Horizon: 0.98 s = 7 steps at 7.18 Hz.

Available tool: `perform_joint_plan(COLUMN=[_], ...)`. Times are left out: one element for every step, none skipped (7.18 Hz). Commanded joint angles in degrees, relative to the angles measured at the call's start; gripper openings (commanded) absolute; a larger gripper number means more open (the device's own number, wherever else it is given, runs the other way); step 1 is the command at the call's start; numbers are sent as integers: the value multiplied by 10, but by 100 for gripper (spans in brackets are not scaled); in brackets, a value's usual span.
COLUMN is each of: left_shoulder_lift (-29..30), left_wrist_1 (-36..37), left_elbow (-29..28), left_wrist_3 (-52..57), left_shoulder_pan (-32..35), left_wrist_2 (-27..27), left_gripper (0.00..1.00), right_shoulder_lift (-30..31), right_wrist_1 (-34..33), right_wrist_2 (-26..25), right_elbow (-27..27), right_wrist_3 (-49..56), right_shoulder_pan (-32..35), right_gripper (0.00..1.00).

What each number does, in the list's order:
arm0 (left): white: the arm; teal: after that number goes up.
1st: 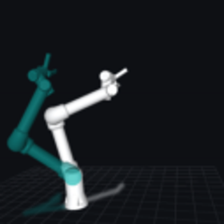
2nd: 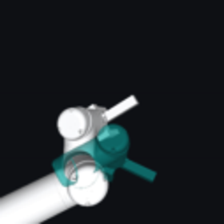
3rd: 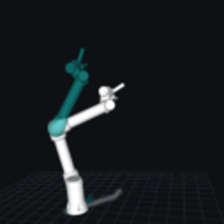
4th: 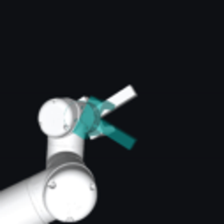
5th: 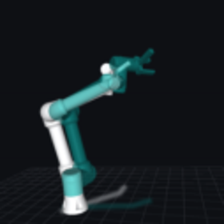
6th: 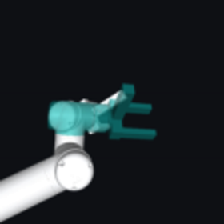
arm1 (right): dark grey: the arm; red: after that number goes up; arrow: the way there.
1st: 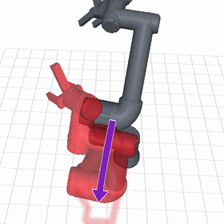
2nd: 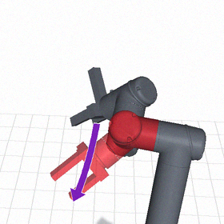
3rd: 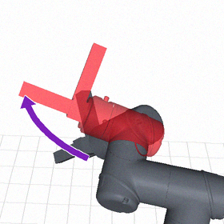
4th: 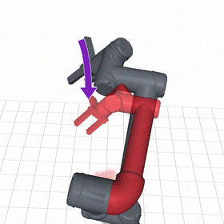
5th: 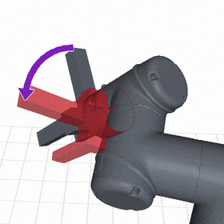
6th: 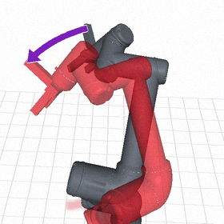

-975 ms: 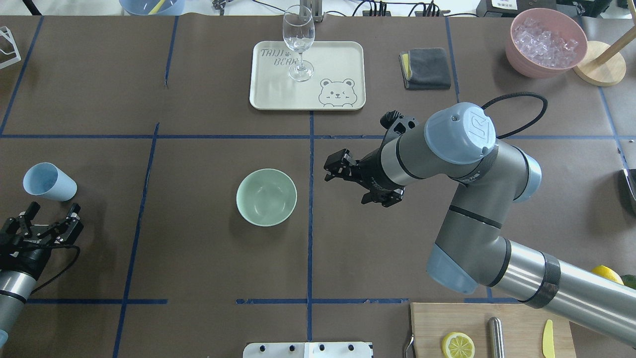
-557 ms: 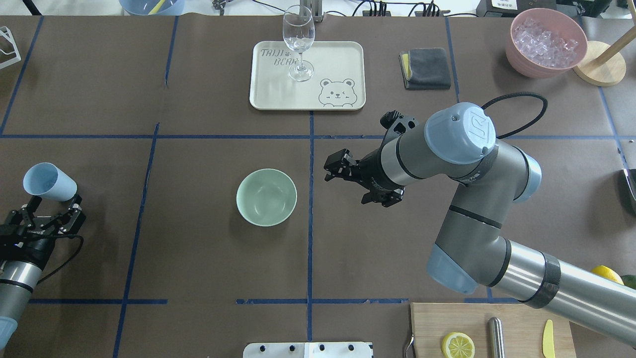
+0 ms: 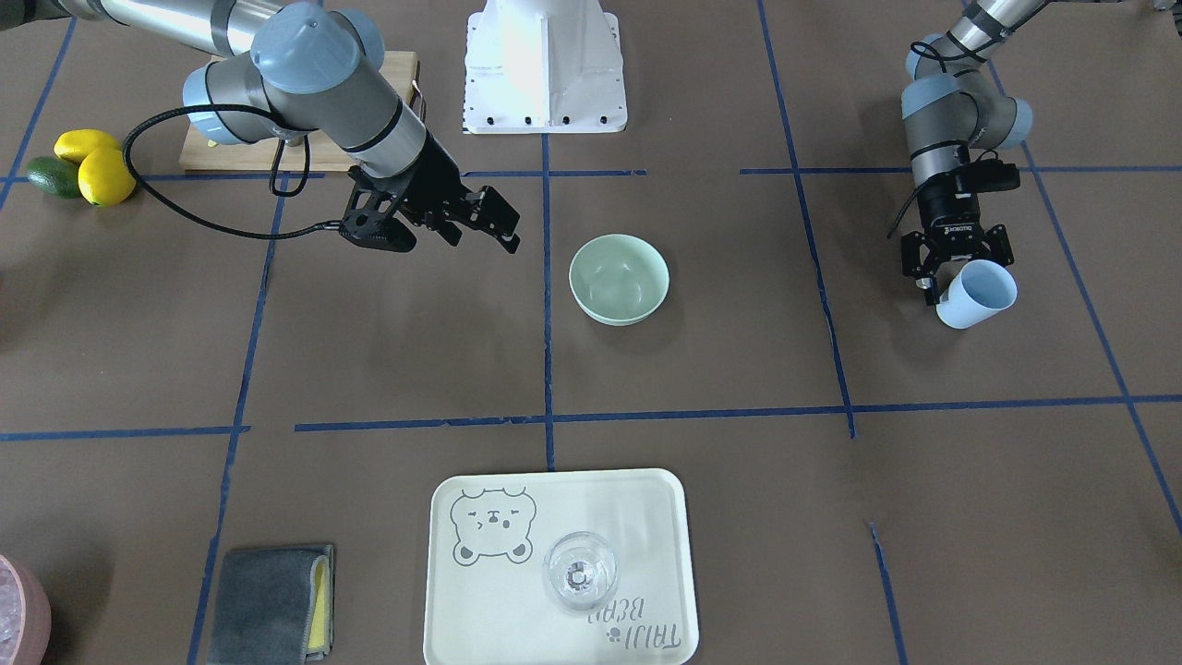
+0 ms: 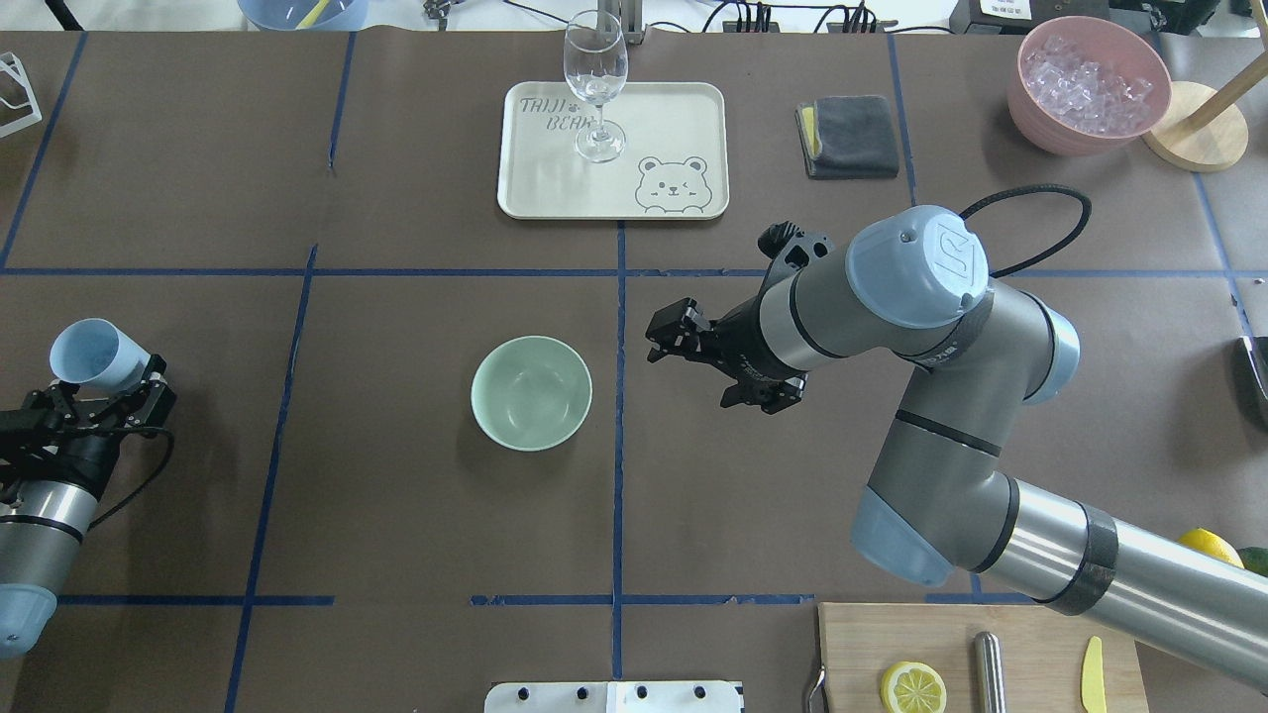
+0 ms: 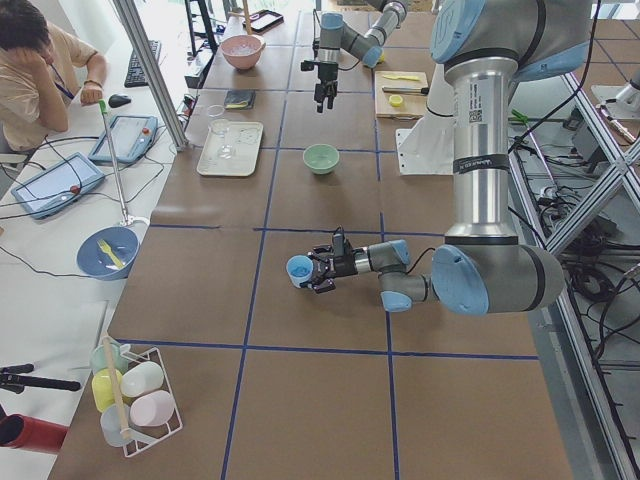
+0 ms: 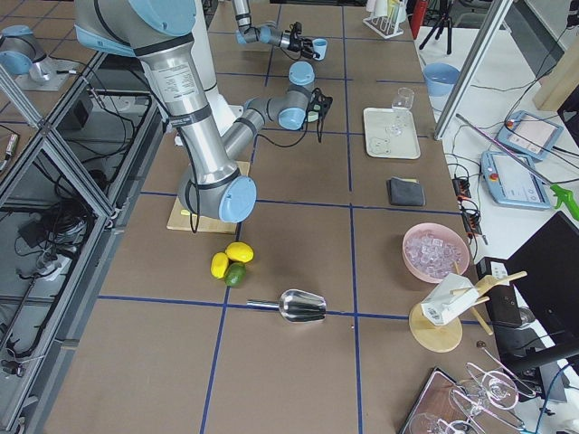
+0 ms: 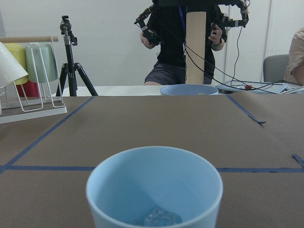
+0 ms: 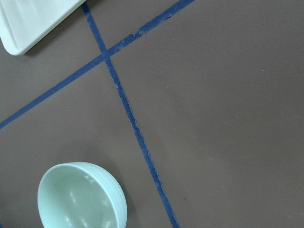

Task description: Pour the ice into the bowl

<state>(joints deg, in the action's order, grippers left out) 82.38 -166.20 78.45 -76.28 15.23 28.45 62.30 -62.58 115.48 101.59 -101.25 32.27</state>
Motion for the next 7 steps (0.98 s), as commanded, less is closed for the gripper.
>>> perform_joint_plan(left_shoulder_lift=[6, 16, 17, 17, 17, 16, 16], left_wrist_1=[0, 0, 0, 0, 0, -1, -2], left_elbow=[-10, -21, -24, -24, -24, -24, -24], left_wrist_3=[-1, 0, 0, 0, 0, 3, 3], left_shoulder_pan=[15, 22, 22, 24, 27, 29, 29], left_wrist_2=[9, 13, 15, 15, 16, 15, 15], left_gripper=[99, 99, 99, 90, 76, 38, 2], right_shoulder_lift=[-1, -1, -2, -2, -1, -1, 0], right_wrist_1=[0, 0, 0, 0, 0, -1, -1], right_wrist_2=[0, 0, 0, 0, -1, -1, -2], right_elbow=[4, 4, 5, 6, 6, 5, 4], right_wrist_3=[0, 0, 0, 0, 0, 0, 0], right_shoulder_pan=[0, 0, 0, 0, 0, -1, -1], right_gripper=[100, 100, 100, 100, 100, 100, 100])
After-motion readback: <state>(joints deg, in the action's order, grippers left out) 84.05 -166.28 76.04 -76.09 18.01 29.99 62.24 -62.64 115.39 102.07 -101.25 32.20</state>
